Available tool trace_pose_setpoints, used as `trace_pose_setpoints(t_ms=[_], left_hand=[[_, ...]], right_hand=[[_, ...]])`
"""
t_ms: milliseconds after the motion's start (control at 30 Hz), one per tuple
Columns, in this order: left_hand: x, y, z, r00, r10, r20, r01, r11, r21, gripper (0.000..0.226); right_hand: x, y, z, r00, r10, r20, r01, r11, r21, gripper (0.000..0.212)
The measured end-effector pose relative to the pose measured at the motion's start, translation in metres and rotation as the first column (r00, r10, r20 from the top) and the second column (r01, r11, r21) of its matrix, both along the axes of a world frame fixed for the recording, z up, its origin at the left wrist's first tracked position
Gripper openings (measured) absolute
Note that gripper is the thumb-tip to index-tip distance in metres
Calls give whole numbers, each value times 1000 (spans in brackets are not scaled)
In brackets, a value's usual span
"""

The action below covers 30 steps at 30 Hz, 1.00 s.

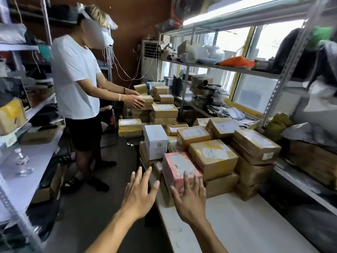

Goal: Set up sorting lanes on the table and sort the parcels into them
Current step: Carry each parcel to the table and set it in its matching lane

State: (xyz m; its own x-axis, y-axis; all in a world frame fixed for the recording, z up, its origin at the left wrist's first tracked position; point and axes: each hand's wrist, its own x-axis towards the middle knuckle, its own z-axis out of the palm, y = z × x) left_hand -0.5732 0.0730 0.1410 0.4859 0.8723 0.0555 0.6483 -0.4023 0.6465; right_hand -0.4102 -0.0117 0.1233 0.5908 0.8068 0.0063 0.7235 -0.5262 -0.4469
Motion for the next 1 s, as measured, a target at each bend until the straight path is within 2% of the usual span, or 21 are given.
trace_pose_setpoints(t_ms=[167,367,533,633,733,833,933,1000], left_hand=[[15,107,5,1000,-16,18,16,1000,-14,66],[48,202,-3,997,-24,71,31,995,-95,66],[87,284,-21,994,10,109,10,983,-183,68],[112,331,-21,985,67,161,-31,976,-217,66],[134,369,-22,960,157,234,-75,943,-325,63],[150,392,-23,936,213,279,-70,892,-447,65],[164,421,-38,922,251,296,-32,809,-586,73],[174,446,-60,934,222,279,30,729,-684,85]], right_hand=[[11,99,17,1000,-9,-11,9,1000,30,82],[41,191,8,997,-5,-73,15,990,138,79],[83,271,9,993,-21,-115,40,985,166,80],[111,317,13,974,-8,-226,61,972,229,79],[132,357,19,914,62,-401,78,943,323,79],[143,388,31,823,65,-564,161,926,341,78],[151,414,37,700,17,-714,232,940,250,63],[153,427,41,597,-48,-801,275,950,147,61]])
